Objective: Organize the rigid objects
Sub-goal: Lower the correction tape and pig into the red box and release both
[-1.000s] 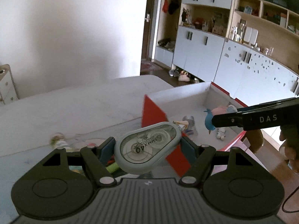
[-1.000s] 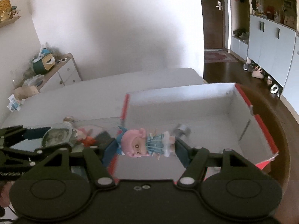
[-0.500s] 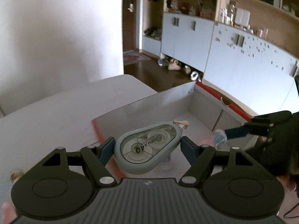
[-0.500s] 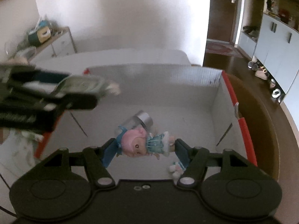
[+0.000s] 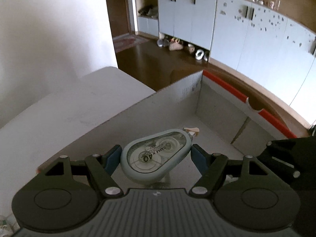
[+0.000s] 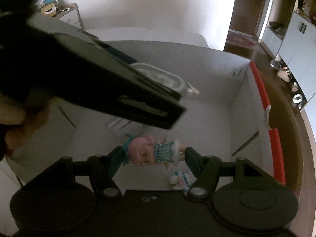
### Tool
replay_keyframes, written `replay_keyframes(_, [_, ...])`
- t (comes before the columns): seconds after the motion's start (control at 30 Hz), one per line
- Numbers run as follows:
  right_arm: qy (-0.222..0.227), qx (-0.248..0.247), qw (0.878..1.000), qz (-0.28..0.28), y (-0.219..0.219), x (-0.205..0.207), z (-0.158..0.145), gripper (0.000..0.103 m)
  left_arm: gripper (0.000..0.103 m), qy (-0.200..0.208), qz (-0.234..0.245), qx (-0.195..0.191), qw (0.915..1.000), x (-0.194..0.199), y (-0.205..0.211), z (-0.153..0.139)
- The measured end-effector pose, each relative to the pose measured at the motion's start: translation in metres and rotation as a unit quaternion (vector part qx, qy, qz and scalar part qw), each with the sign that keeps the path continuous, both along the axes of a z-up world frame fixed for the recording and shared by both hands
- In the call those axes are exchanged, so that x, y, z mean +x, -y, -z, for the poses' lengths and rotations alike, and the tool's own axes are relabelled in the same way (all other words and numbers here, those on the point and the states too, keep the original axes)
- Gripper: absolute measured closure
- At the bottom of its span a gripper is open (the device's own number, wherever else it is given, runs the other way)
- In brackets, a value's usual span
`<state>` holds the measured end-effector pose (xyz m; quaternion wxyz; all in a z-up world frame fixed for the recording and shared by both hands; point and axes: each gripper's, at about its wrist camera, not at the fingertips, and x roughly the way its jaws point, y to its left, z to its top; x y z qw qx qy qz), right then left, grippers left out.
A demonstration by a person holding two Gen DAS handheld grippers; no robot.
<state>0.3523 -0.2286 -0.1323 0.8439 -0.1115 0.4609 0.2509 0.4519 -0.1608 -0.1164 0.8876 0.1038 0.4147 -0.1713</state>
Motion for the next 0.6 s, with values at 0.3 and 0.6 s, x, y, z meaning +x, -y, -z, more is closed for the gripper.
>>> replay_keyframes(0.3, [-0.033, -0.010, 0.999, 0.001, 0.004, -0.002, 0.005, 0.036, 0.027, -0.058, 0.014, 0.012, 0.9981, 0.028, 0.015, 0.029])
replay_keyframes(0.6, [-0.050, -0.012, 0.999, 0.017, 0.015, 0.005, 0.002, 0.040, 0.027, -0.103, 0.019, 0.023, 0.9942, 0.037, 0.020, 0.046])
